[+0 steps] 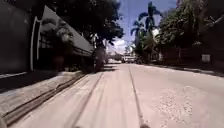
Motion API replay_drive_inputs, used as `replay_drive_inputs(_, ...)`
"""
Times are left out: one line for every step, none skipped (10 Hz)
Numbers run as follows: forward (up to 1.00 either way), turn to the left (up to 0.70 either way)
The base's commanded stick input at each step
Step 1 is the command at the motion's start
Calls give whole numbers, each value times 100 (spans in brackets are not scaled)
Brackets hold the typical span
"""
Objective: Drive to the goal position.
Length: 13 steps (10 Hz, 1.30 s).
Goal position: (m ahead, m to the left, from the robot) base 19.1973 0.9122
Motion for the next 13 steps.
replay_drive_inputs(100, 0)
replay_drive_inputs(100, 0)
replay_drive_inputs(100, 0)
replay_drive_inputs(100, 0)
replay_drive_inputs(100, 0)
replay_drive_inputs(100, 0)
replay_drive_inputs(100, 0)
replay_drive_inputs(100, 0)
replay_drive_inputs(100, -12)
replay_drive_inputs(100, -24)
replay_drive_inputs(100, -27)
replay_drive_inputs(100, -27)
replay_drive_inputs(100, -8)
